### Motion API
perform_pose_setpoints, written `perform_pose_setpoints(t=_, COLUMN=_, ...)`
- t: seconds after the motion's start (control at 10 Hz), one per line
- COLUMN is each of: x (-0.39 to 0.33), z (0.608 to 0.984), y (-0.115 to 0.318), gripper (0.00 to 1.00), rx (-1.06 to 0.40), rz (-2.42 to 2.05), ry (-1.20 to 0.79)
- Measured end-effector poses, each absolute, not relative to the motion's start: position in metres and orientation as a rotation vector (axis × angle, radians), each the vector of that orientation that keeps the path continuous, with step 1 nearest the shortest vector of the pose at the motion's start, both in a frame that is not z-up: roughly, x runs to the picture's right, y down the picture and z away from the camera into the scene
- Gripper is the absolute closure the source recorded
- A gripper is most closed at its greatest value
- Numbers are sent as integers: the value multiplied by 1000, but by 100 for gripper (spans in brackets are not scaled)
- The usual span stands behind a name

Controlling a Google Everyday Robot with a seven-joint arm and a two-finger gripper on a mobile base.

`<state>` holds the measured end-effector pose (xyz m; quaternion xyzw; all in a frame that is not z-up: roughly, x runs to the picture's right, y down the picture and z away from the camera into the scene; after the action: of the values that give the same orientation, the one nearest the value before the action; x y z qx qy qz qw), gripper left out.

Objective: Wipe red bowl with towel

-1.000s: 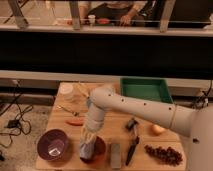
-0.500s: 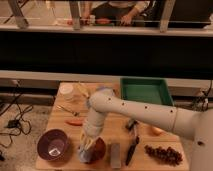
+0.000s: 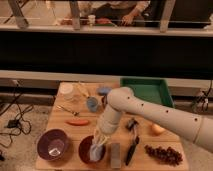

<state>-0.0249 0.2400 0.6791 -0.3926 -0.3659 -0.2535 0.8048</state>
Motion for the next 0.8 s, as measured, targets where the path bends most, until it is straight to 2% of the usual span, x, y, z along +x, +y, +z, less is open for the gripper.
perform_pose_setpoints(t=0.3, x=-32, z=687, y=238, gripper=98, rx=-841, rz=-543, ry=-782)
perform_pose_setpoints(t=0.8, x=-87, z=695, y=240, gripper=98, rx=-837, rz=-597, ry=-795)
